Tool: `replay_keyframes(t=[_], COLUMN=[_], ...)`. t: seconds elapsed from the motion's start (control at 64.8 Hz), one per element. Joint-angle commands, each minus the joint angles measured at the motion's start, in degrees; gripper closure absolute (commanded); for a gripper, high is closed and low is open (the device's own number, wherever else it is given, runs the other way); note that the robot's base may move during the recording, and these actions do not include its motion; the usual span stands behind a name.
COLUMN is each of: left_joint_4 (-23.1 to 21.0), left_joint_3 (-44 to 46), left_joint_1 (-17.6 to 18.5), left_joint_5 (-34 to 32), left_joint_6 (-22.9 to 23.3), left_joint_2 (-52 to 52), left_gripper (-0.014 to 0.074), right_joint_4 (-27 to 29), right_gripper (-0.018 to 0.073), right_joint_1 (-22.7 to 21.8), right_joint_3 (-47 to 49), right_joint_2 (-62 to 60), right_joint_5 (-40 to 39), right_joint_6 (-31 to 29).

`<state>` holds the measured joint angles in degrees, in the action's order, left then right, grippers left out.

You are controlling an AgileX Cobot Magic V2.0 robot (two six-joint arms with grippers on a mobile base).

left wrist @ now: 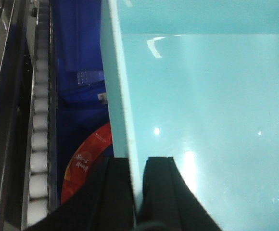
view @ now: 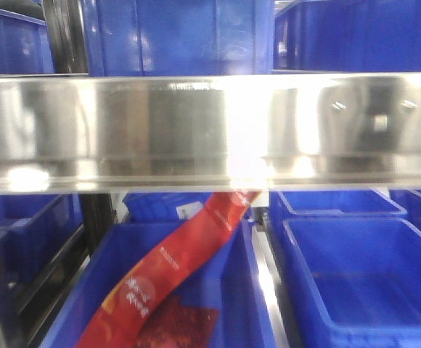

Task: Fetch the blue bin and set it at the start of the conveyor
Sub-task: 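Hold the bin with both grippers and back away from the shelf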

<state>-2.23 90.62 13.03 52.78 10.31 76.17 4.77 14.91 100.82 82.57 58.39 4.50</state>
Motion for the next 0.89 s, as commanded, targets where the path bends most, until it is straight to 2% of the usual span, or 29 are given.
replay_keyframes(t=[0.0, 0.309, 0.879], left_joint_4=[2.74, 2.85, 2.85], left_joint_3=[0.53, 0.53, 0.53], left_joint_1=[-0.31, -0.31, -0.31], left_joint_5=[-2.56, -7.49, -7.6], left_joint_6=[-0.68, -0.68, -0.68], left_joint_2=[-0.82, -0.82, -0.96], left_gripper=[0.0708, 0.0708, 0.0708], right_joint_4=[-2.84, -2.84, -2.84], right_gripper=[0.0711, 0.0711, 0.0711], right_joint_1=[-0.52, -0.52, -0.52], right_joint_3=[0.46, 0.46, 0.46], right_joint_2=[-0.99, -0.99, -0.99], right_joint_5=[-2.32, -2.32, -2.32], right_joint_6=[-1.34, -1.34, -1.34])
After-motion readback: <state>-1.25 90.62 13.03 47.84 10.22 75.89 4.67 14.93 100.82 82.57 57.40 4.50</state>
